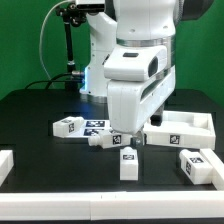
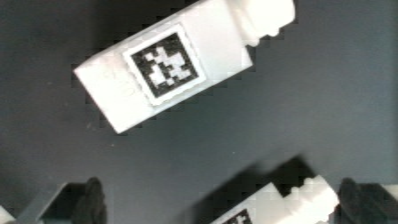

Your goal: Assemble one leg

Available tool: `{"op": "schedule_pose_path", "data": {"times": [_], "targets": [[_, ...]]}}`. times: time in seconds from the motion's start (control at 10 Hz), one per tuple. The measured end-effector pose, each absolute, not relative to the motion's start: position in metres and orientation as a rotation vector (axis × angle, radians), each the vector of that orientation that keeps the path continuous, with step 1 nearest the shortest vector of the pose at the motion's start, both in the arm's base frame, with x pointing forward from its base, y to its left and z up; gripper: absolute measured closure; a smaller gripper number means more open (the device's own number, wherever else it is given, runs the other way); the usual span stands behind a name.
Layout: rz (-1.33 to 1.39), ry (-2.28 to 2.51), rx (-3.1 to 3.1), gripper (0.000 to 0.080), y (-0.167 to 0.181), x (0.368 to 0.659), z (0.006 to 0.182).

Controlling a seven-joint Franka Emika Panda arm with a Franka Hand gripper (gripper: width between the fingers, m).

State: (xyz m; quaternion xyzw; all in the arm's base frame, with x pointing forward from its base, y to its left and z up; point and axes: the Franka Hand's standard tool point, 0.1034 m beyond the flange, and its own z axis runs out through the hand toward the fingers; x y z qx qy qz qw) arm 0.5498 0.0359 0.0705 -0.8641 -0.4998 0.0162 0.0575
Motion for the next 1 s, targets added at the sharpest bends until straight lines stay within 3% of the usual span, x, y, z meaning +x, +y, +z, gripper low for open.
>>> {"op": "schedule_pose_path", "data": {"times": [0.7,1.0], "targets": [[0.046,-1.498,-2.634,0.0150,0.036,0.550,0.071],[0.055,-1.099,-2.834,0.0150,0.068,0.548,0.063]]}}
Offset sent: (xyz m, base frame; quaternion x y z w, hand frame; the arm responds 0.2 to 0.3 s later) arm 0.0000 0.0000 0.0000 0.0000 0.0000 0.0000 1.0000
